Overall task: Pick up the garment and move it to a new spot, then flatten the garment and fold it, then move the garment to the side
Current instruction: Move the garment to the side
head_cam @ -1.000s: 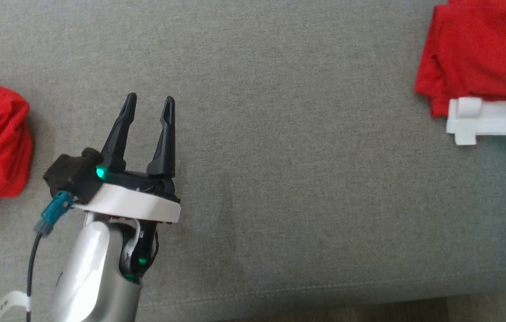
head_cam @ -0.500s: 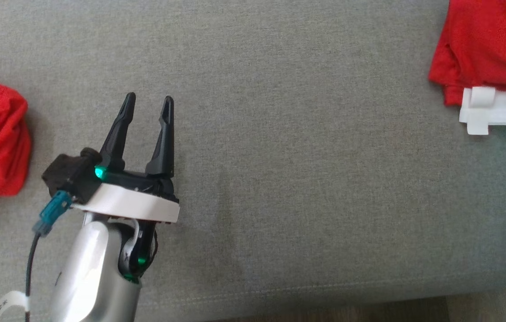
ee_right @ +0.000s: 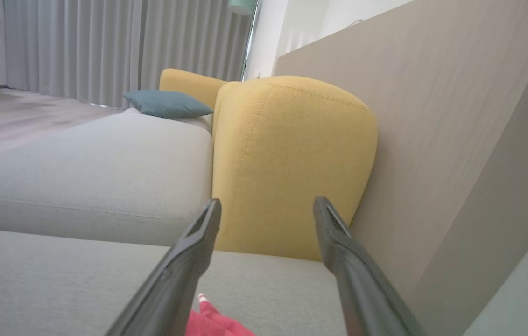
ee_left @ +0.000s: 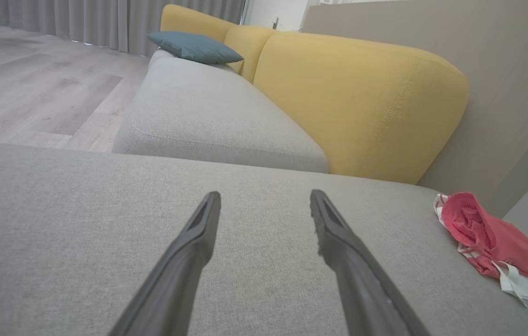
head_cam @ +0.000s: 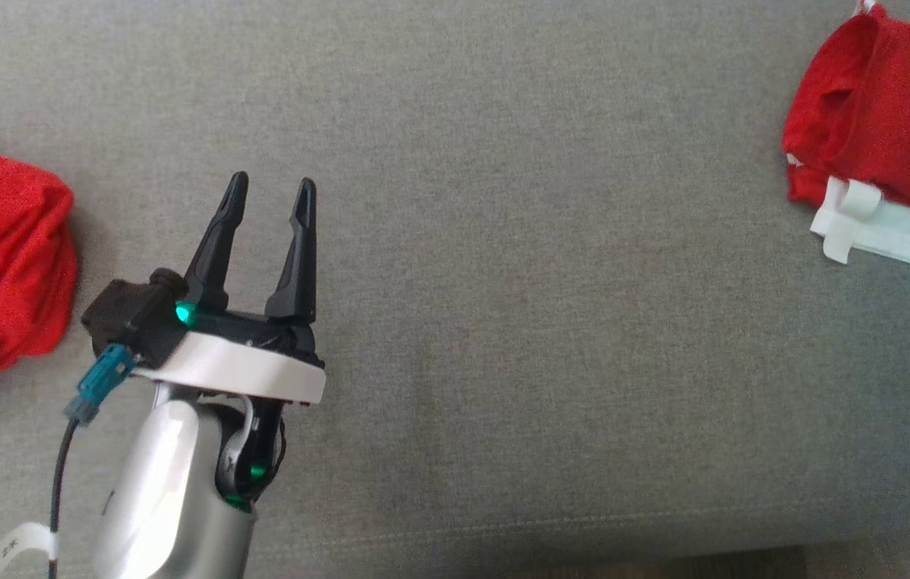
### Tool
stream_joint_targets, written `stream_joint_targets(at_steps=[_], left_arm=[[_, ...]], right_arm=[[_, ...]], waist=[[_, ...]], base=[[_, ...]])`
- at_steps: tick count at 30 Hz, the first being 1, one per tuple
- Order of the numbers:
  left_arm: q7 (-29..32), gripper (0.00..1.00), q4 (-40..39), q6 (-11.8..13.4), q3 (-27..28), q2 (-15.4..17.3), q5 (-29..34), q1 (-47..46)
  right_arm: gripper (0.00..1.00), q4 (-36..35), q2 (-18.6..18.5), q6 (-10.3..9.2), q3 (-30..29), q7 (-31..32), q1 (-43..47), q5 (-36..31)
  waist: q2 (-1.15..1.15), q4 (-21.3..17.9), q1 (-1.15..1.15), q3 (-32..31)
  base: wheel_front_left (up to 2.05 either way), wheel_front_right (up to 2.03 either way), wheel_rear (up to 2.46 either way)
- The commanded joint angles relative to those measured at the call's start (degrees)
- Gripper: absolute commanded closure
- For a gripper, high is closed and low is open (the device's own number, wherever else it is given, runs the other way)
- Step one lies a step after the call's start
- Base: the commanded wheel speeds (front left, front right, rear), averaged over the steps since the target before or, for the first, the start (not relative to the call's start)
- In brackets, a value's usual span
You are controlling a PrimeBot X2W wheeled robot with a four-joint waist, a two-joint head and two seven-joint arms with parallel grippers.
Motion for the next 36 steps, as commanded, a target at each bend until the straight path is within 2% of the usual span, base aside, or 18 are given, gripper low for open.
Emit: stream_joint_targets(at_steps=[1, 7, 16, 19, 24, 30, 36], left_arm=[[-0.69, 0.0, -1.82, 0.26, 1.73, 0.49, -0.6, -0.18], [-0.69, 0.0, -1.99, 1.01, 2.32, 0.49, -1.07, 1.58], [-0.69, 0.0, -2.26, 1.9, 3.5, 0.49, -1.35, 5.0], [-0.69, 0.0, -2.22, 2.12, 3.52, 0.49, -1.42, 6.55], [-0.69, 0.0, -2.22, 2.29, 3.45, 0.49, -1.44, 9.01], [-0.69, 0.0, -2.7, 2.62, 3.22, 0.49, -1.45, 11.92], [-0.69, 0.0, -3.0, 2.94, 2.95, 0.49, -1.02, 13.14]], right_arm=[[0.0, -2.68, 0.54, 0.11, 1.45, -0.87, 1.53, 0.77], [0.0, -6.0, 7.21, 0.11, 5.96, -1.87, 5.98, 2.21], [0.0, -8.91, 13.49, 0.11, 10.89, -2.69, 16.24, 3.72], [0.0, -10.76, 13.99, 0.11, 12.71, -2.74, 20.42, 4.77], [0.0, -13.41, 14.07, 0.11, 15.38, -2.76, 26.75, 10.52], [0.0, -15.83, 14.08, 0.11, 16.76, -2.77, 31.7, 12.27], [0.0, -16.76, 14.08, 0.11, 16.81, -2.77, 32.98, 12.41]], waist=[[0.0, 0.38, 0.0, -1.46], [0.0, 0.8, 0.0, -6.11], [0.0, 1.08, 0.0, -12.5], [0.0, 1.09, 0.0, -14.51], [0.0, 0.96, 0.0, -17.04], [0.0, 0.52, 0.0, -18.66], [0.0, 0.19, 0.0, -18.65]], base=[[0.0, 0.0, 0.0], [0.0, 0.0, 0.0], [0.0, 0.0, 0.0], [0.0, 0.0, 0.0], [0.0, 0.0, 0.0], [0.0, 0.0, 0.0], [0.0, 0.0, 0.0]])
